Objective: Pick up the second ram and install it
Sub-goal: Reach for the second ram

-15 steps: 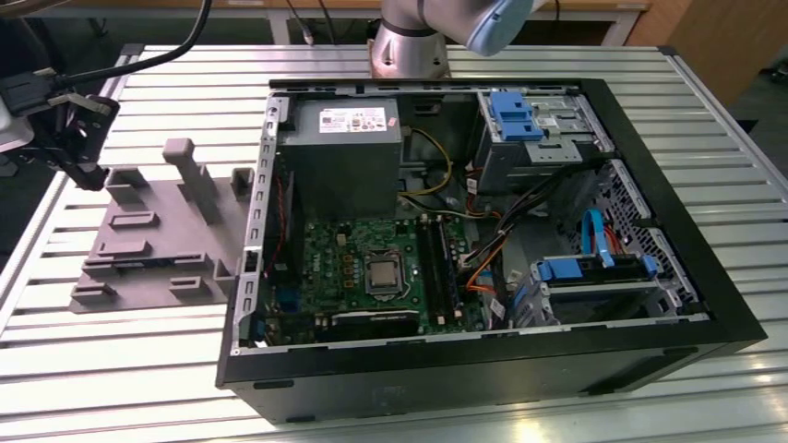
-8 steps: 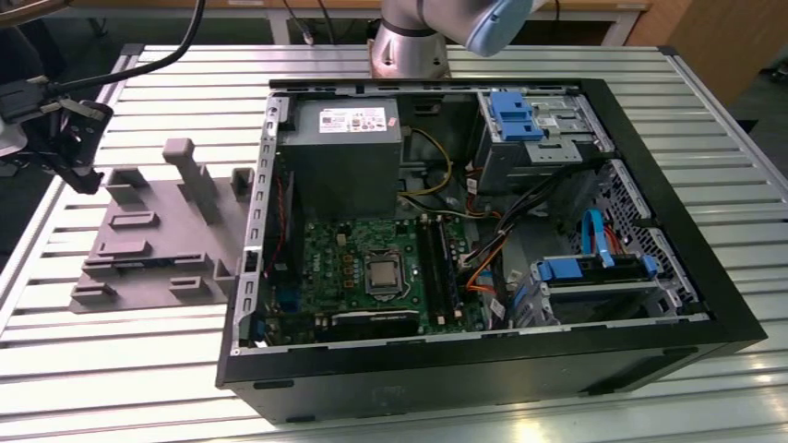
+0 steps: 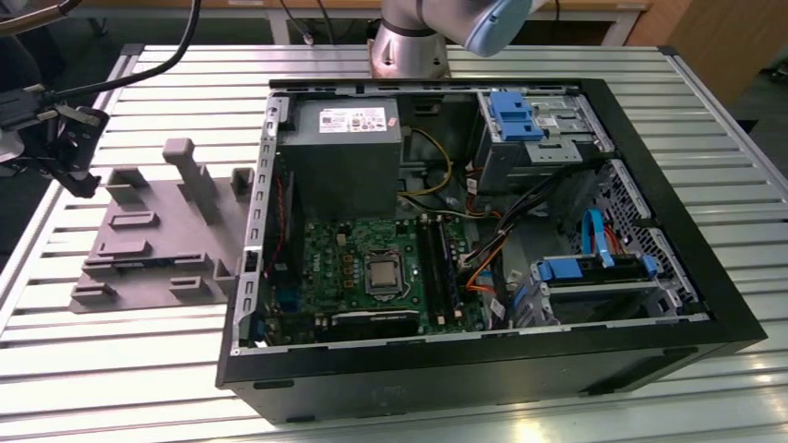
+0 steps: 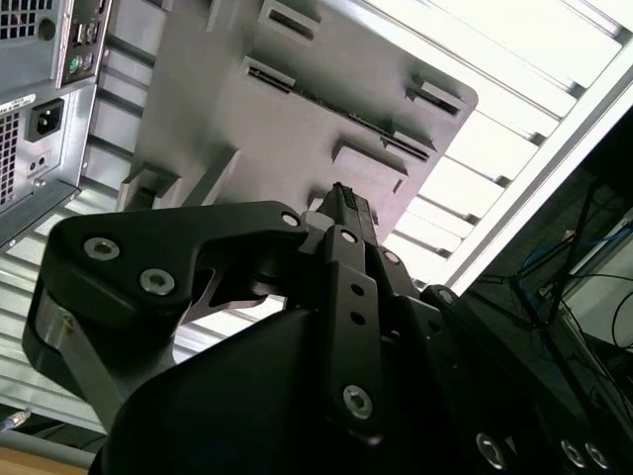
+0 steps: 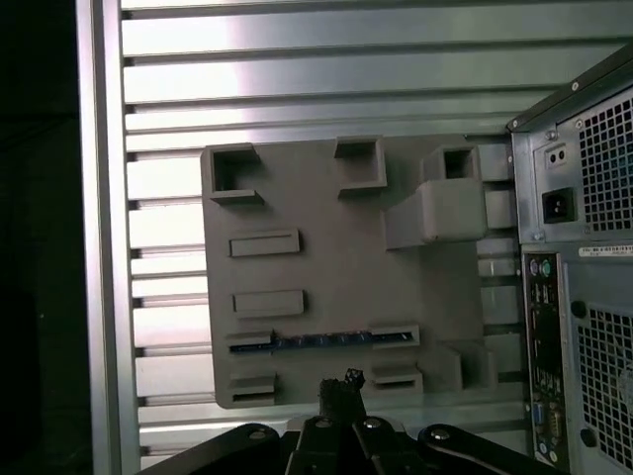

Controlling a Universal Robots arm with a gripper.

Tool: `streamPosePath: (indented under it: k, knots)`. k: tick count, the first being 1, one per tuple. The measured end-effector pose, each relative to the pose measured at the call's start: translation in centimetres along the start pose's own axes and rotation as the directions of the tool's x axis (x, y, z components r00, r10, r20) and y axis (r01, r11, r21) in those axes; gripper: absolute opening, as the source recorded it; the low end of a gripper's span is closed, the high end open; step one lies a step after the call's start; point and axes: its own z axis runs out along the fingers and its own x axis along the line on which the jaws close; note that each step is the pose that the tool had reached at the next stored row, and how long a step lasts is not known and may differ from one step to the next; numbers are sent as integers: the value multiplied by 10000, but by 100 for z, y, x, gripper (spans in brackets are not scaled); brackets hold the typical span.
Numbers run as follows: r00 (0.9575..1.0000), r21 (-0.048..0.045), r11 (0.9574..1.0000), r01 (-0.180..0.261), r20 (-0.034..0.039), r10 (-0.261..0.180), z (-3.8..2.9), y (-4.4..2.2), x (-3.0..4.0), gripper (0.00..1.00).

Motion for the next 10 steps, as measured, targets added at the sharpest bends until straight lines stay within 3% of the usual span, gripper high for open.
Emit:
streamPosePath:
  k: [10]
  knots:
    - [10000, 3, 10000, 0, 1, 0, 87, 10, 65, 11]
